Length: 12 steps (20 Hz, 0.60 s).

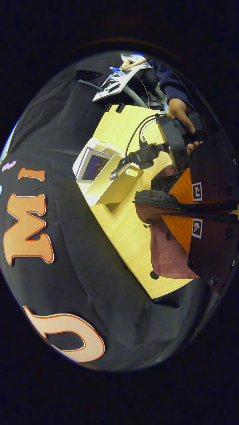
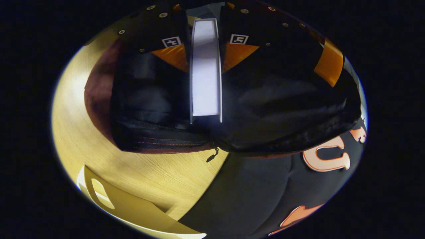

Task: Open the schoolbag, grab two books from the bookshelf and put them into the schoolbag.

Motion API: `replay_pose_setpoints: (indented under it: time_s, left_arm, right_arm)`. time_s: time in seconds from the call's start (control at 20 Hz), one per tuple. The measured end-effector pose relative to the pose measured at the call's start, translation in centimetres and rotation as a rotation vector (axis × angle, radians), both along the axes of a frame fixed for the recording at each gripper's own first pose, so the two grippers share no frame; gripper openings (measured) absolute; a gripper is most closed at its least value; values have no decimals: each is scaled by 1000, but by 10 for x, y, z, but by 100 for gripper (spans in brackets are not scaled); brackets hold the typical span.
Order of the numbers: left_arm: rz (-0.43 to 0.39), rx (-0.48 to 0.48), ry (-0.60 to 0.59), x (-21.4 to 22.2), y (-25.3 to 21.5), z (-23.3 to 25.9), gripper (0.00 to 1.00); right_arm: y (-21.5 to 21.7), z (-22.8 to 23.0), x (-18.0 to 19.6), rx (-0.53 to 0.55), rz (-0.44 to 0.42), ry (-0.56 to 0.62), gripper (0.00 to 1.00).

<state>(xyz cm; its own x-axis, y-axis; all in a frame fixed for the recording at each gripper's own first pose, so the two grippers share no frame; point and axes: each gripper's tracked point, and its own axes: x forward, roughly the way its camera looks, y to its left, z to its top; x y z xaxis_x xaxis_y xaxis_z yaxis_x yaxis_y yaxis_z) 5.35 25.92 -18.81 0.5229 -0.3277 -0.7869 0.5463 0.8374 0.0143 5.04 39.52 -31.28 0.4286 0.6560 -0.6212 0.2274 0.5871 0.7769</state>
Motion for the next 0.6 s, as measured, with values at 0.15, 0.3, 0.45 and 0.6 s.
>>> replay_pose_setpoints:
  time_s: [0.15,0.3,0.45,0.6]
  left_arm:
    - [17,-17,1,1,-3,-2,5]
    - [23,-19,-4,4,-5,-3,5]
    - [32,-22,-7,4,-5,-5,6]
    - [42,-18,-5,4,-6,-10,5]
  right_arm:
    - [-27,1,-7,-76,1,13,75]
    - [-53,7,-12,-158,30,-6,95]
    - [-93,12,-11,-270,54,-29,97]
    - [-132,30,-15,-361,66,-43,98]
